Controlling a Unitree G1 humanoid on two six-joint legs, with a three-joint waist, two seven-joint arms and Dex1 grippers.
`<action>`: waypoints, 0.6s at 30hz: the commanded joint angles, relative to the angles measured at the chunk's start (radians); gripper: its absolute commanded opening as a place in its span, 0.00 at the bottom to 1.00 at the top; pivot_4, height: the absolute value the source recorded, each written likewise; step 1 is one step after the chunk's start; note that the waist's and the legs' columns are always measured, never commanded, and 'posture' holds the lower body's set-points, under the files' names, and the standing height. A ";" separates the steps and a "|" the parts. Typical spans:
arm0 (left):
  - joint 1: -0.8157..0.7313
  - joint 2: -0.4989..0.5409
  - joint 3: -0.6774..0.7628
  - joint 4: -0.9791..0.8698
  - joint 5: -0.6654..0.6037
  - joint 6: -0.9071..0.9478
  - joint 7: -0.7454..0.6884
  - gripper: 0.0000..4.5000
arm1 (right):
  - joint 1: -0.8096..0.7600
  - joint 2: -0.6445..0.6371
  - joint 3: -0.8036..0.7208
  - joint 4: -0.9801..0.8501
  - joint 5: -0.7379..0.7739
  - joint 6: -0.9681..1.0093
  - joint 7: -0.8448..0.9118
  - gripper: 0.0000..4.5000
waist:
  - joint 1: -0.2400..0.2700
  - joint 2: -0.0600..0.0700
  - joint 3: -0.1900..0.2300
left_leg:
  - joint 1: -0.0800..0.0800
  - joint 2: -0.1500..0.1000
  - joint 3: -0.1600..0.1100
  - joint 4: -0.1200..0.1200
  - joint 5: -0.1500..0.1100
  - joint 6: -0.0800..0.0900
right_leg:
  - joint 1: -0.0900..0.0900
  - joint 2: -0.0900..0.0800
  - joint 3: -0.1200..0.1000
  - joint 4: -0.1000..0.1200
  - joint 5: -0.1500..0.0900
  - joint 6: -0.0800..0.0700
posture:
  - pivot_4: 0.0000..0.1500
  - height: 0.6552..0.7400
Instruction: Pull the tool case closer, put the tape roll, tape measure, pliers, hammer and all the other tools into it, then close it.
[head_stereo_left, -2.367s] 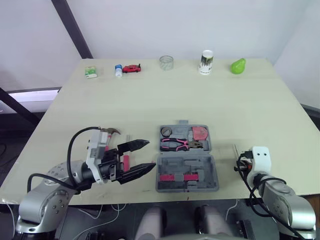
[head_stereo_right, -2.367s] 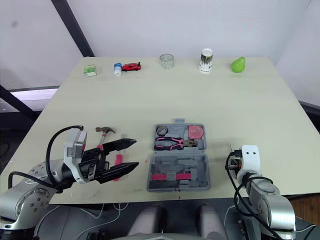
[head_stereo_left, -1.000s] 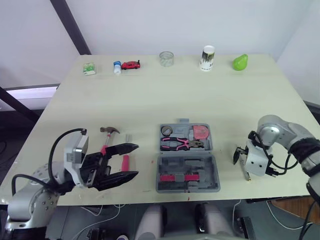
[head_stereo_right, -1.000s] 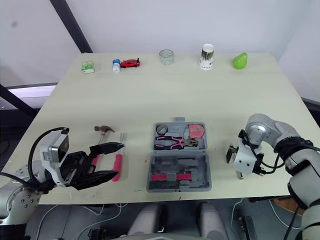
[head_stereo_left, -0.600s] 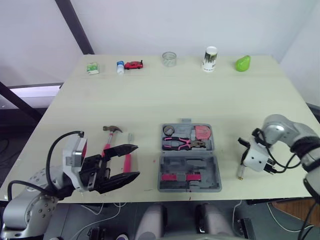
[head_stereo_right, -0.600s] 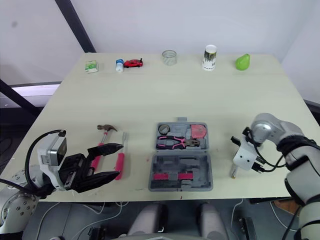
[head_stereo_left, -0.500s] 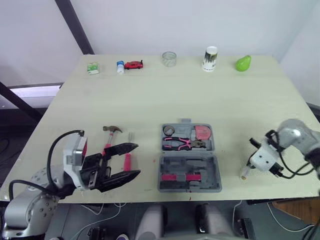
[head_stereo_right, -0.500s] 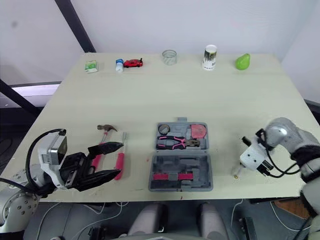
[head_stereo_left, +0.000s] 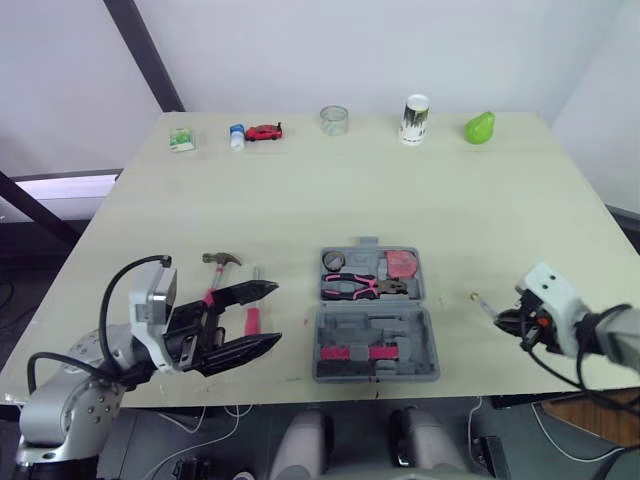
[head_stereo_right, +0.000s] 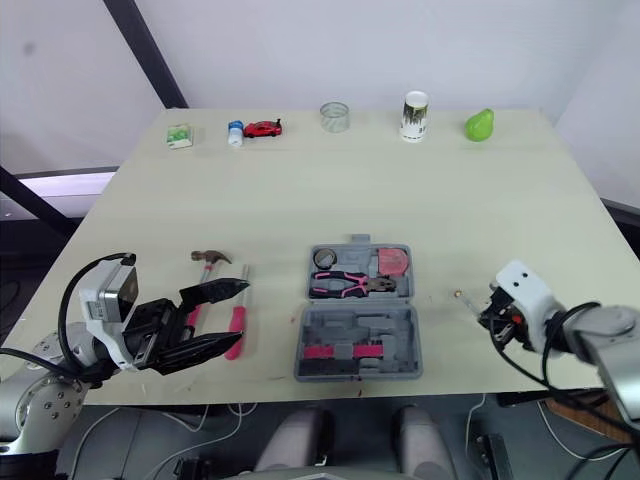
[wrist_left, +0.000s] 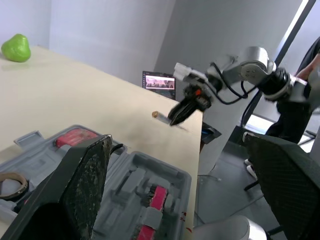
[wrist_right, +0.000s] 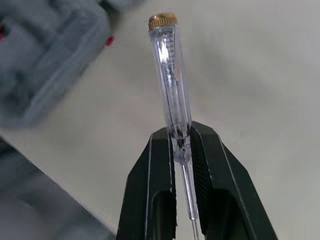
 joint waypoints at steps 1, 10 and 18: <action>-0.015 0.004 0.000 0.001 0.002 -0.011 -0.021 1.00 | -0.068 0.108 -0.052 -0.030 -0.005 0.184 -0.125 0.01 | -0.002 0.000 0.000 | 0.000 0.000 0.001 0.000 0.000 0.000 | 0.000 0.000 0.001 0.000 0.000 0.001 | 1.00 1.00; -0.002 0.009 0.003 0.024 0.001 -0.017 -0.059 1.00 | -0.119 0.294 -0.044 0.163 -0.040 0.091 -0.313 0.01 | -0.008 -0.001 -0.001 | -0.001 -0.001 0.001 -0.002 0.000 0.000 | -0.001 0.001 0.000 -0.001 0.000 0.001 | 1.00 1.00; 0.001 0.011 -0.003 0.042 0.024 -0.030 -0.092 1.00 | -0.021 0.342 -0.099 0.266 -0.017 -0.176 -0.325 0.49 | -0.007 -0.012 -0.008 | 0.001 0.001 0.001 -0.002 0.000 0.000 | 0.000 0.003 0.001 -0.001 0.000 0.001 | 1.00 1.00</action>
